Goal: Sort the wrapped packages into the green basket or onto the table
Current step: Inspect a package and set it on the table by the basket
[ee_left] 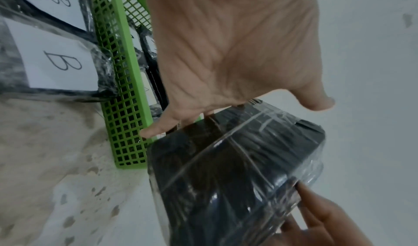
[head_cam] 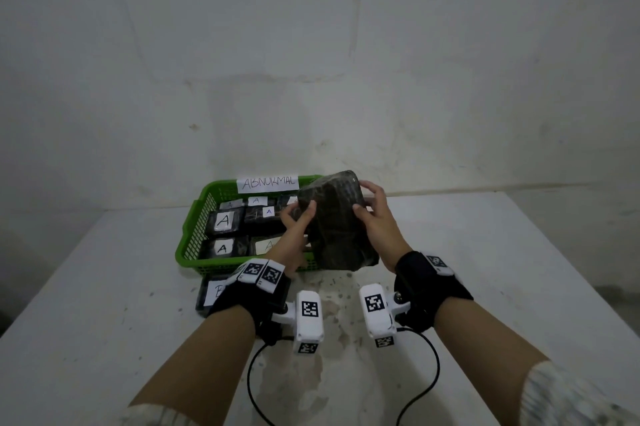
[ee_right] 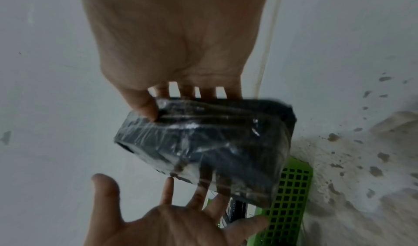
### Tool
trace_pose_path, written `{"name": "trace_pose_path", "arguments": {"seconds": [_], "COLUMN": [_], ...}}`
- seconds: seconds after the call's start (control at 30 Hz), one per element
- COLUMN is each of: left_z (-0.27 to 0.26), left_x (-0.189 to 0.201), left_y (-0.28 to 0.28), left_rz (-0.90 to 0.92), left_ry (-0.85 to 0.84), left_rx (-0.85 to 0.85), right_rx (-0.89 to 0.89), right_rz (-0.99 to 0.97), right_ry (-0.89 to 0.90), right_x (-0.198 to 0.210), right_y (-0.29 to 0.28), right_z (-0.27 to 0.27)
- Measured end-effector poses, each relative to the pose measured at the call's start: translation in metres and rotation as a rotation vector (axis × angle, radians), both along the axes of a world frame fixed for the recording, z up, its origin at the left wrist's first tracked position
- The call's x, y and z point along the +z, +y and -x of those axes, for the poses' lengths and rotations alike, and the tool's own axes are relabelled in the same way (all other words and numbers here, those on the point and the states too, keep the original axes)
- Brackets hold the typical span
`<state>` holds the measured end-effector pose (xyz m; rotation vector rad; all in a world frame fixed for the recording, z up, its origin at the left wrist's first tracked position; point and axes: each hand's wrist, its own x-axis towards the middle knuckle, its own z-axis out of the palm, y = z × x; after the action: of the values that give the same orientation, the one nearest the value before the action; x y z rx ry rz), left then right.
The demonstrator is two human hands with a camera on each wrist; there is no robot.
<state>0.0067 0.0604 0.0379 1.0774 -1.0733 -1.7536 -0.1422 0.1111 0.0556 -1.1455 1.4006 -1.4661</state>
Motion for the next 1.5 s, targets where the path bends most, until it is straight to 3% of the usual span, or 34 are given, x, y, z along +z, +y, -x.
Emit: {"name": "trace_pose_path", "arguments": {"seconds": [0.2, 0.4, 0.5, 0.77, 0.93, 1.17, 1.33, 1.5], "left_z": [-0.007, -0.004, 0.001, 0.004, 0.009, 0.011, 0.006, 0.006], "left_x": [0.009, 0.018, 0.017, 0.013, 0.017, 0.014, 0.014, 0.011], "left_y": [0.003, 0.001, 0.006, 0.007, 0.006, 0.013, 0.005, 0.009], "left_rz": [0.203, 0.475, 0.564, 0.391, 0.411, 0.424, 0.436, 0.379], "left_ry": [-0.178, -0.357, -0.439, -0.405, -0.433, -0.37, -0.337, -0.301], "left_rx": [-0.104, -0.225, -0.281, -0.255, -0.203, -0.289, -0.189, -0.27], "right_rx": [-0.166, 0.021, 0.063, 0.022, 0.163, 0.096, 0.183, 0.077], "right_rz": [-0.024, -0.327, -0.368, -0.337, -0.398, -0.324, -0.346, -0.312], "right_ry": [0.082, -0.139, -0.21, -0.149, -0.11, -0.162, -0.094, -0.189], "right_x": [-0.013, -0.02, -0.022, -0.015, -0.018, -0.011, -0.015, -0.017], "right_y": [-0.008, -0.002, -0.005, -0.002, 0.003, 0.005, 0.008, 0.005], "right_z": [0.018, 0.016, 0.013, 0.008, 0.01, 0.011, 0.008, 0.007]}}
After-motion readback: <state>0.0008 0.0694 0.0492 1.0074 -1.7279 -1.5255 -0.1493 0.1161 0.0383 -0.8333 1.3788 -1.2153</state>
